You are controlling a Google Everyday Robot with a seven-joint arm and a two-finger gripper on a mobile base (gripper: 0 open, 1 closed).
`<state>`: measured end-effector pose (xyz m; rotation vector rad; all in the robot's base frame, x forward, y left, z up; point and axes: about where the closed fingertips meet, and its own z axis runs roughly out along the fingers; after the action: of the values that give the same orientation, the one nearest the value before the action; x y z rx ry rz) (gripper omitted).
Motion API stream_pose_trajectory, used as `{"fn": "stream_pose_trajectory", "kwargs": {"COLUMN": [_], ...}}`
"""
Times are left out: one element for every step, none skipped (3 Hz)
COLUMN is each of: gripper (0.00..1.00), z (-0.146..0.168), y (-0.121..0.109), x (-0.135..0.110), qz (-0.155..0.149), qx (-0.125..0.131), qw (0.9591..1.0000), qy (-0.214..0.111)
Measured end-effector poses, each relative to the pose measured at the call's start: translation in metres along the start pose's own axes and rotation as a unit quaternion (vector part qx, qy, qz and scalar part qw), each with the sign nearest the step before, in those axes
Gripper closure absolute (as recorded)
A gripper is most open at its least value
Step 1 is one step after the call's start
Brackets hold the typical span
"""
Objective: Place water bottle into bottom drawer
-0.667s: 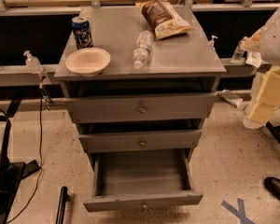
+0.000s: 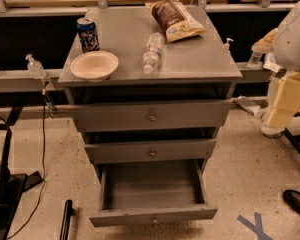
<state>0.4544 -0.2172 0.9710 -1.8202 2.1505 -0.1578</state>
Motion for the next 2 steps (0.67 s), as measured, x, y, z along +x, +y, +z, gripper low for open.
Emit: {"fn": "stream_pose_trajectory", "kwargs": {"gripper": [0.00,0.00], "z": [0.031,0.056], "y": [-0.037,-0.053], "x": [-0.022,-0.047], "qz": [-0.112,-0.229], "qx": [0.004,-0.015], "qw": [0.9937,0.9733], "qy": [-0.008,-0.007]}}
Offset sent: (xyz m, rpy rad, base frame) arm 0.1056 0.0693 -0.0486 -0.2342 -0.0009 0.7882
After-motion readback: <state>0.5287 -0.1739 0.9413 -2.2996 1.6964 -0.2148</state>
